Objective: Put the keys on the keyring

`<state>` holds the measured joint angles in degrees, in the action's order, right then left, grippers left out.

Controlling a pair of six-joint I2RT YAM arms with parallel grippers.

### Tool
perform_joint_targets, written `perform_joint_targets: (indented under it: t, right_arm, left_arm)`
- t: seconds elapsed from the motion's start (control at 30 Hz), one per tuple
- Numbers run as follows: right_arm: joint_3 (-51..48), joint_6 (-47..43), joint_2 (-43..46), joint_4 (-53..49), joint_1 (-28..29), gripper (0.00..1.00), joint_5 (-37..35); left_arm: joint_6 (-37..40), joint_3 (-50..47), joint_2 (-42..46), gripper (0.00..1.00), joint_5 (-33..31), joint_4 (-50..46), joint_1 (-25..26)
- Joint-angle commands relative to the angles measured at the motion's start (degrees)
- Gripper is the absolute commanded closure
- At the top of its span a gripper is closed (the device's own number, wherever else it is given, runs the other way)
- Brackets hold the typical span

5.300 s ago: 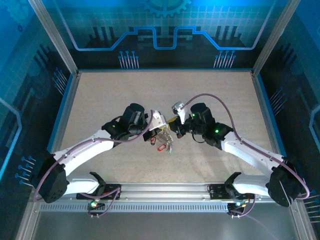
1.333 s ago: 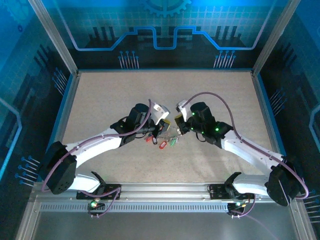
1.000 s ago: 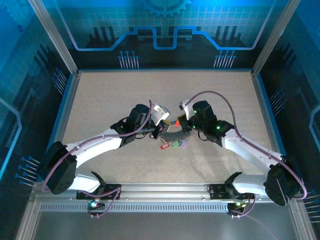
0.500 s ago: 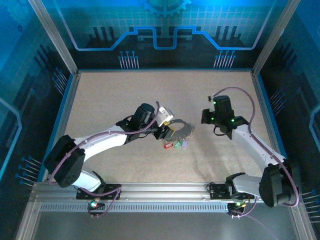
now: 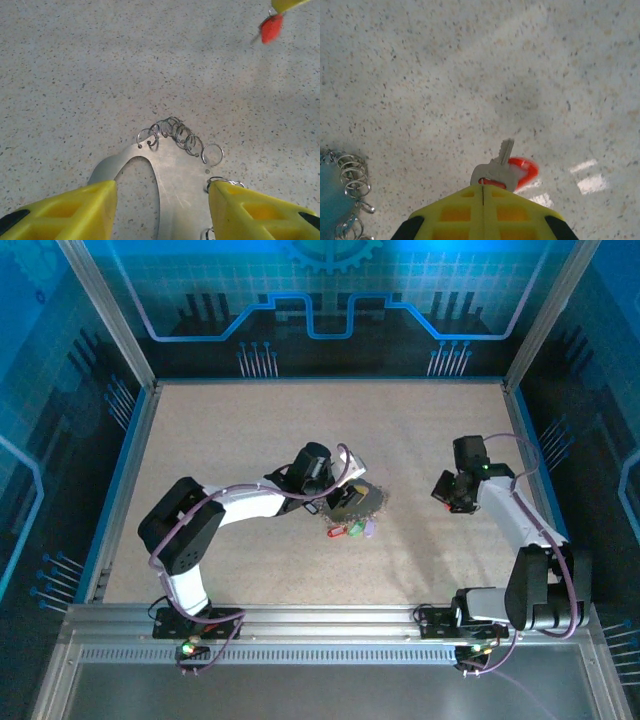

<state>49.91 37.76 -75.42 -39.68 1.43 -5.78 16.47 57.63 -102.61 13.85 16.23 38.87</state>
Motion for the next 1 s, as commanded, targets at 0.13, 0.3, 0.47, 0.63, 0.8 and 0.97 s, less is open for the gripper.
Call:
perform_joint_targets:
  t: [0.13,0.3,0.47,0.63,0.8,0.97]
  right_arm:
    - [-4.35,5.18,-1.20,-2.99,1.13,1.00,1.22]
    - [-3.77,3.40,-7.52,0.34,1.56,1.00,2.54]
    - [-3.46,3.33,-9.66,2.30,1.48,0.69,0.91]
    - [-1.95,1.49,-6.39,1.93,2.63,0.60,-3.53]
    - [5.62,-14.16,-8.05,4.86,8.48,0.62,3.29]
    - [12.62,-33.84,-17.30,11.32,15.68,0.66,6.86]
  left_arm:
    - [-4.08,-4.06,3.54,0.45,-4.51,7.26,-1.57]
    - [-9.50,-8.55,7.64,0.43,-8.10,9.56,-3.70]
    - [-10.09,-12.24,13.34,0.42,-11.49,8.90,-4.95]
    - [-12.68,-14.25,18.90,0.41,-13.56,4.64,-7.10]
    - [-16.39,-16.60,24.94,0.41,-15.84,1.31,-9.36]
    - [-20.28,-18.56,27.43,0.41,-15.71,0.04,-10.64]
